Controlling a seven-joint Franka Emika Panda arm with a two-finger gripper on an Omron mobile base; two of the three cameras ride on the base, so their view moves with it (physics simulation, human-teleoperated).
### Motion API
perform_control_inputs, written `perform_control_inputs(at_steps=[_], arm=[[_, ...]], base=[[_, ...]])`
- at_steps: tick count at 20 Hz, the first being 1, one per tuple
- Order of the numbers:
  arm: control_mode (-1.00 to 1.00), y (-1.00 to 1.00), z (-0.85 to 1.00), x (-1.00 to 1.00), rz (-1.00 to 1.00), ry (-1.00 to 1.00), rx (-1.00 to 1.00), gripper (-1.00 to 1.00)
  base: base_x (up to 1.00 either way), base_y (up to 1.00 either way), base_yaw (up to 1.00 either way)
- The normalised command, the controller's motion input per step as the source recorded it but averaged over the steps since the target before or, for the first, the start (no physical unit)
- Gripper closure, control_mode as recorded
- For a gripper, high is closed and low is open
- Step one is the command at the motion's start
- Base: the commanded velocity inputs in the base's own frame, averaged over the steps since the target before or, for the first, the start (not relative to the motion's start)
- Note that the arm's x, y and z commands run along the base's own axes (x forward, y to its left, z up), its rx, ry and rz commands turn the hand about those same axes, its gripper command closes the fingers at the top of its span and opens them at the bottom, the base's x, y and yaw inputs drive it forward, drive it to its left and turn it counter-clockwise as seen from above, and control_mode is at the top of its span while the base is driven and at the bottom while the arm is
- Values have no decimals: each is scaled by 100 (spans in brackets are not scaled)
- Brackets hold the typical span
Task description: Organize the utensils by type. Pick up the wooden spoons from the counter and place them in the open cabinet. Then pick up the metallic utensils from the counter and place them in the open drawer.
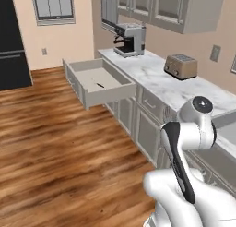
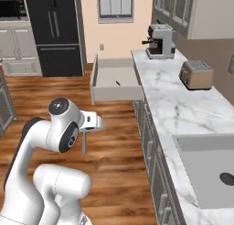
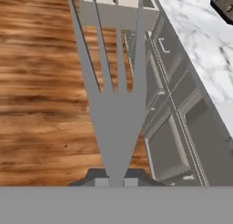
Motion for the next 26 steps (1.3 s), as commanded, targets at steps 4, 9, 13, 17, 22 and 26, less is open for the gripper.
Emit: perform_control_inputs(at_steps=[4,9,13,17,22,26], arm=[[100,0,0,0,0,0,0,100],[100,0,0,0,0,0,0,100],[100,0,0,0,0,0,0,100],[100,0,0,0,0,0,0,100],[100,0,0,0,0,0,0,100],[100,0,0,0,0,0,0,100]], base=[[82,-1,29],[75,-5,28],[69,-29,32],[64,-46,34],[52,-56,29],[43,-46,19]])
